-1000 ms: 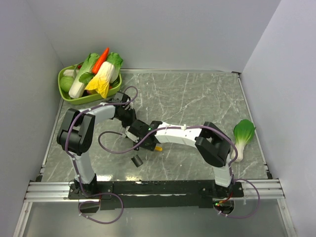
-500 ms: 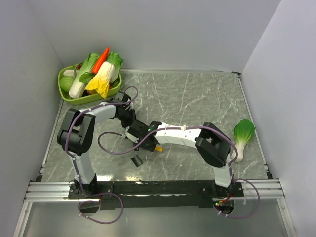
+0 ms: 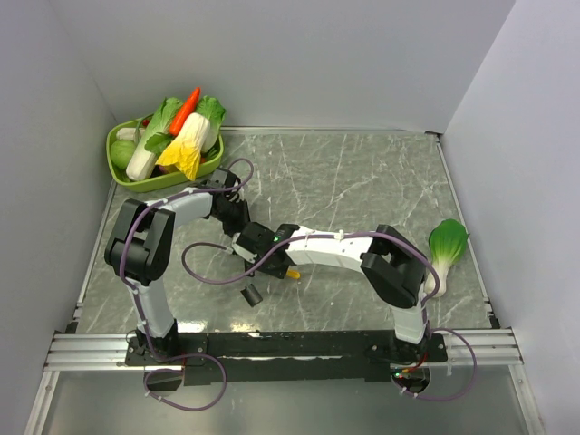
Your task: Unload the batteries from the remote control
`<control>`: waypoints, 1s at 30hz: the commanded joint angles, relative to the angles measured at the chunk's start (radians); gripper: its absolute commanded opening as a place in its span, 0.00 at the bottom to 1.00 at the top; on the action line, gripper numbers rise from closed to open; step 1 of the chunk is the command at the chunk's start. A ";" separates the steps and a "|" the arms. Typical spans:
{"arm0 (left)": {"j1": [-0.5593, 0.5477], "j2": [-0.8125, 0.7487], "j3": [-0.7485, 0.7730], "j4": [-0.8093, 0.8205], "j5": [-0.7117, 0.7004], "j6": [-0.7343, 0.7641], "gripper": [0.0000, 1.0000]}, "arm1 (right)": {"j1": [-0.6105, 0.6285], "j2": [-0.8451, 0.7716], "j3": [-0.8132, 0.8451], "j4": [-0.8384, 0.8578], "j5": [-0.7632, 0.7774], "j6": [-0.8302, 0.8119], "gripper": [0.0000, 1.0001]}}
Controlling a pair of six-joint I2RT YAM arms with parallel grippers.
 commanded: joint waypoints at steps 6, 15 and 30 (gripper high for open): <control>-0.005 -0.015 0.032 -0.009 -0.002 -0.014 0.01 | -0.003 -0.057 -0.033 -0.004 0.016 0.015 0.00; -0.005 -0.013 0.029 -0.001 0.007 -0.019 0.01 | -0.005 -0.051 -0.036 0.019 0.007 0.010 0.00; -0.005 -0.011 0.026 0.009 0.024 -0.022 0.01 | -0.003 -0.026 -0.041 0.020 -0.010 0.009 0.00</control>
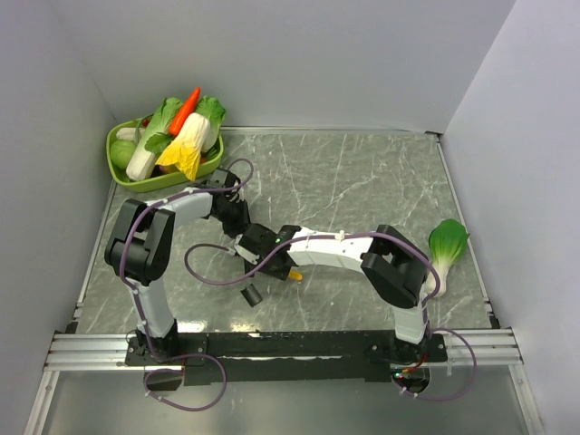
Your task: Unload the batteries from the remote control
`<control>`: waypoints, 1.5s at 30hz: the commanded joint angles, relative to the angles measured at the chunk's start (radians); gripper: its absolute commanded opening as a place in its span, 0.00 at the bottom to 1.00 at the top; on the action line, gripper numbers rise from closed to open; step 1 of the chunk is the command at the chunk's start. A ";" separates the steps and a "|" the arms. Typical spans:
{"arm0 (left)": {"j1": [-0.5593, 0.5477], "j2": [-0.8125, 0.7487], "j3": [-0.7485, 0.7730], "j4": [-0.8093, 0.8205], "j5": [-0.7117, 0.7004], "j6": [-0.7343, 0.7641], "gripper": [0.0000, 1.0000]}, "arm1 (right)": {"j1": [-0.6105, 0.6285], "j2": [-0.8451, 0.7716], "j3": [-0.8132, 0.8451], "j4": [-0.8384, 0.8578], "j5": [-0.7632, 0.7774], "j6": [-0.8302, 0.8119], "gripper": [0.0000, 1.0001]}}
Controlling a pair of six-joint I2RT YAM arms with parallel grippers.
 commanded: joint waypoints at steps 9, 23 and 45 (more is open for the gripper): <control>-0.006 -0.007 0.029 0.014 0.028 -0.024 0.01 | 0.014 -0.020 -0.012 -0.005 0.022 -0.016 0.00; -0.006 -0.010 0.027 0.022 0.037 -0.027 0.01 | 0.025 -0.012 0.006 -0.012 0.030 -0.019 0.00; -0.014 -0.003 -0.017 0.067 0.062 -0.079 0.01 | 0.074 0.115 0.213 -0.075 0.082 -0.079 0.00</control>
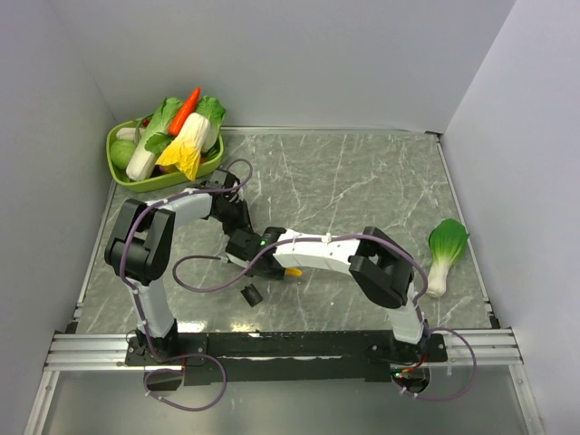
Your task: Unload the batteries from the remote control
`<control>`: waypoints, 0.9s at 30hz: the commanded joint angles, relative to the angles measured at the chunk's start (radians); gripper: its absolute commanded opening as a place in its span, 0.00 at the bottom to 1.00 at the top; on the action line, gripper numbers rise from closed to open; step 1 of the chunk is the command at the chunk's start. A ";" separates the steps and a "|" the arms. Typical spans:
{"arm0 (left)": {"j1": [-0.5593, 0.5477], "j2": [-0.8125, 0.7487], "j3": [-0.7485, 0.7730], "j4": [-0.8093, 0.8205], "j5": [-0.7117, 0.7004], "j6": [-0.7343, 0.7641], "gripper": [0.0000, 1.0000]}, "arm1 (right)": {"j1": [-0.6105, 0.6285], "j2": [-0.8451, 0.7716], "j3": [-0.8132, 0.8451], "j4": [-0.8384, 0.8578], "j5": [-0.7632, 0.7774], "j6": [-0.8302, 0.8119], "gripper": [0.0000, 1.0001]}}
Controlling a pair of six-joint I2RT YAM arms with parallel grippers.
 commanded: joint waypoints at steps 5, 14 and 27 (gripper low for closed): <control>-0.015 -0.005 -0.011 0.039 0.046 -0.068 0.01 | 0.010 0.060 0.111 0.081 -0.091 -0.033 0.00; -0.015 0.003 -0.032 0.079 0.072 -0.095 0.01 | 0.002 0.061 0.204 0.043 -0.087 -0.032 0.00; -0.031 -0.006 -0.028 0.076 0.045 -0.129 0.01 | 0.033 0.107 0.275 0.052 -0.093 0.008 0.00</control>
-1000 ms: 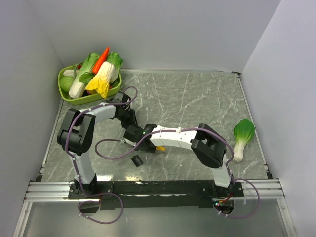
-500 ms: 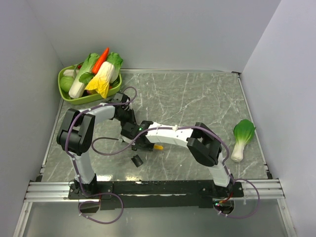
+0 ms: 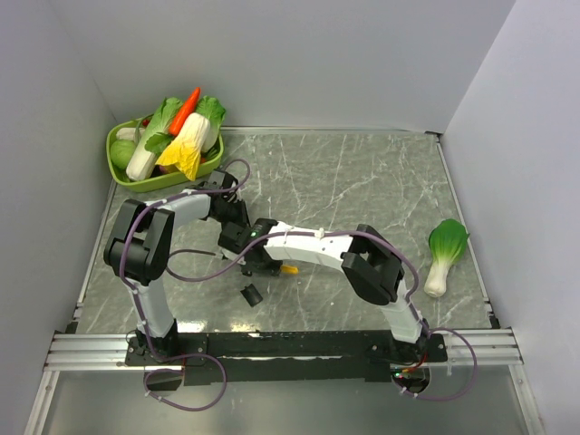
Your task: Unload the batteries from the remote control
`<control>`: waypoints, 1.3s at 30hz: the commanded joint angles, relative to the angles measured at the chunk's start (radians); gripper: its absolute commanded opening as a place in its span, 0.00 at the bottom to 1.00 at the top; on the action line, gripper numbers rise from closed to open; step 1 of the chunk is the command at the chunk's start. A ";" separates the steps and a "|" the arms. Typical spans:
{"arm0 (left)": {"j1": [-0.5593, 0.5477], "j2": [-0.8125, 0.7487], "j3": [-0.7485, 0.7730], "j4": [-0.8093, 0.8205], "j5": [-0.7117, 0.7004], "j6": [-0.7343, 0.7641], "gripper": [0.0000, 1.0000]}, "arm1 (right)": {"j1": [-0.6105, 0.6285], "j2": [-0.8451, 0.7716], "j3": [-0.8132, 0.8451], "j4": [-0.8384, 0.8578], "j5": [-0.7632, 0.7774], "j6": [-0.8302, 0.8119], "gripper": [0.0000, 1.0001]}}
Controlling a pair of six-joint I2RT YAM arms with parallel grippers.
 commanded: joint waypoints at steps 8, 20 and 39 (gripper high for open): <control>-0.056 -0.023 0.010 0.028 0.021 -0.119 0.01 | 0.071 0.056 0.084 0.242 0.023 -0.011 0.00; -0.067 -0.045 -0.004 0.057 0.038 -0.152 0.01 | 0.083 0.067 0.175 0.173 0.042 0.006 0.00; -0.067 -0.037 -0.013 0.048 0.049 -0.095 0.01 | 0.077 -0.051 -0.301 0.632 0.038 0.054 0.00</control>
